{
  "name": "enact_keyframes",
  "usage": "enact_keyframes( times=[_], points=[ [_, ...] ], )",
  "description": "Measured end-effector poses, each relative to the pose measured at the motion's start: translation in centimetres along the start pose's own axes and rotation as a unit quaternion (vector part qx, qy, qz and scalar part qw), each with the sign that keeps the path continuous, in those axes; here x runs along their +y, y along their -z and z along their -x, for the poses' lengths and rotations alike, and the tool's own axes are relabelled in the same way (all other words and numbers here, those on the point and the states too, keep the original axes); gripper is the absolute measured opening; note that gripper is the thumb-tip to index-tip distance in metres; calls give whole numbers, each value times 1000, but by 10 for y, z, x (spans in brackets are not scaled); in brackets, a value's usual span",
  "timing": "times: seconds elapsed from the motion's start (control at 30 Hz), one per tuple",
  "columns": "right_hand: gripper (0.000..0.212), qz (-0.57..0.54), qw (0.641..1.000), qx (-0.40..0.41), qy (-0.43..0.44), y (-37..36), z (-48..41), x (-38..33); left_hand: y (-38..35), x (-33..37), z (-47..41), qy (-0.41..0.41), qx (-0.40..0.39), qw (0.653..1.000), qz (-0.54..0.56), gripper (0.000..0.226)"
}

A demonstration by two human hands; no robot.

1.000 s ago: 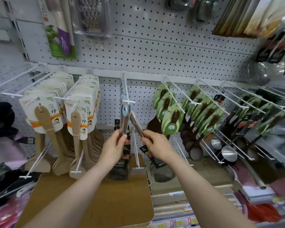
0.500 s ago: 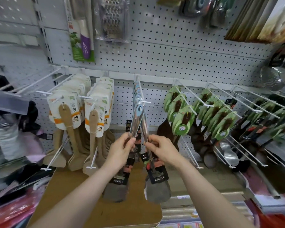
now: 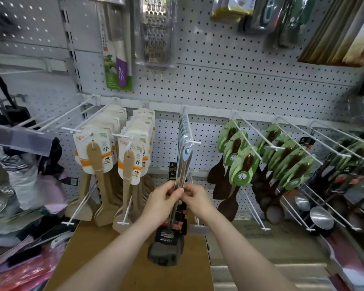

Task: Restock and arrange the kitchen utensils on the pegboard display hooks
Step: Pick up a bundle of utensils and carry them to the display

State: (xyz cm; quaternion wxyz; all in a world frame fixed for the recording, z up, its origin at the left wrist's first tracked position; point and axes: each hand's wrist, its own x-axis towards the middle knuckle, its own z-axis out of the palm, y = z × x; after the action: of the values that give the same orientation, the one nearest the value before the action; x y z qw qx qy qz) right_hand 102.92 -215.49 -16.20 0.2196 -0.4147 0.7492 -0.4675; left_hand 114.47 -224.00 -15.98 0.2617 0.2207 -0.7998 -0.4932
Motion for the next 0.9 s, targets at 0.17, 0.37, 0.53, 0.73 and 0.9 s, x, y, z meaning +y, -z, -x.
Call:
enact_keyframes(
  times=[0.17, 0.37, 0.53, 0.73, 0.9],
  points=[
    [23, -7, 999, -47, -19, 10, -11, 0, -1, 1, -6, 21, 5, 1000, -3, 9],
    [35, 68, 994, -79, -21, 37, -16, -23, 15, 6, -15, 19, -24, 999, -39, 25],
    [29, 194, 979, -58, -15, 74, -21, -60, 33, 30, -35, -25, 41, 996, -75, 23],
    [18, 199, 975, 102, 14, 114, -47, -111, 42, 90, -77, -79, 112, 989, -57, 28],
    [21, 234, 966, 99, 35, 134, -87, -142, 41, 126, -128, -6, 98, 992, -83, 35]
  ],
)
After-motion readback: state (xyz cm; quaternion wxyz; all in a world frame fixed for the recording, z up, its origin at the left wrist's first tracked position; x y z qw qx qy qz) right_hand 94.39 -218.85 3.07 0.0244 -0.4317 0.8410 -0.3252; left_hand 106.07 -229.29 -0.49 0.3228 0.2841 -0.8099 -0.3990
